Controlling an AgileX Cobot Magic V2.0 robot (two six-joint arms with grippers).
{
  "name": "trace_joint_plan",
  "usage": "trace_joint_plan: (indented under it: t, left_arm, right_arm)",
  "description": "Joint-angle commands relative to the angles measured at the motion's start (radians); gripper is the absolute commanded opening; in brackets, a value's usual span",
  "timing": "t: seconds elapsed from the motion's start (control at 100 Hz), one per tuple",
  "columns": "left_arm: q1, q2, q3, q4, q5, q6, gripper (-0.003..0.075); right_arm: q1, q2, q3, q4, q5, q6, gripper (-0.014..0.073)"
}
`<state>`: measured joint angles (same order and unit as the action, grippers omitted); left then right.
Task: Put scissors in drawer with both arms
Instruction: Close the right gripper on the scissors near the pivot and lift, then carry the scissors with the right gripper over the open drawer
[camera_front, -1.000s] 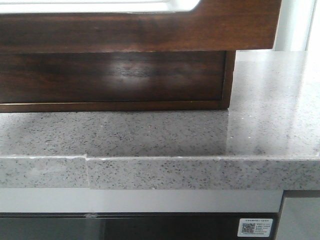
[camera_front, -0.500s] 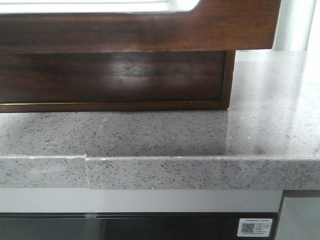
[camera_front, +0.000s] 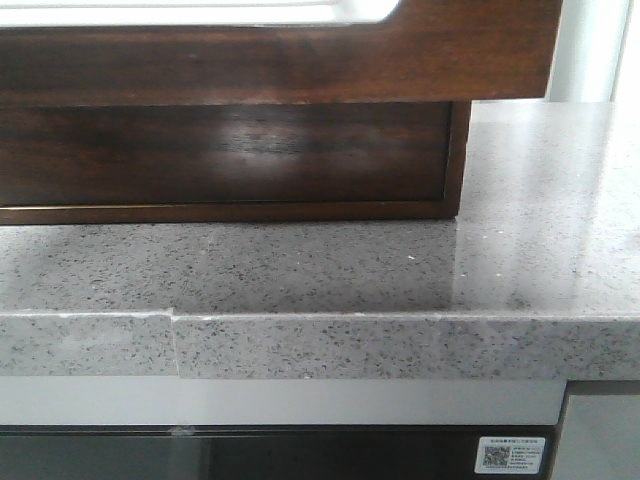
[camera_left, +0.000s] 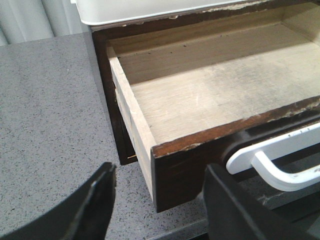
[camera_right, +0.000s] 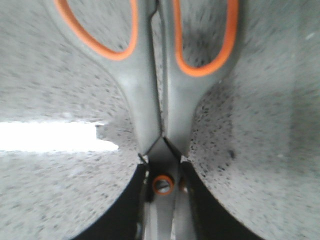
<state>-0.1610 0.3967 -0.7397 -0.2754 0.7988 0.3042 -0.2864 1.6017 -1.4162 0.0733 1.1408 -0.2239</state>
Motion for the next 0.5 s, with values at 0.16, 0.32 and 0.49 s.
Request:
trace_joint_plan:
  t: [0.16,0.32,0.49]
  left_arm:
    - [-0.005,0.014,-0.025,-0.018,-0.079,-0.008,0.0365]
    - [-0.005,0.014,-0.025,-0.018,-0.079,-0.008,0.0365]
    - [-0.005,0.014,-0.025,-0.018,-0.08,-0.008,0.0365]
  right_arm:
    - [0.101,-0.239,-0.168,0.013,-0.026,-0.038,-0.0032]
    - [0.211,-0.344,-0.286,0.02,-0.023,-0.06,-0.0032]
    - [0.39,-0.407,-0.357,0.078,-0.025,-0.164,-0.0032]
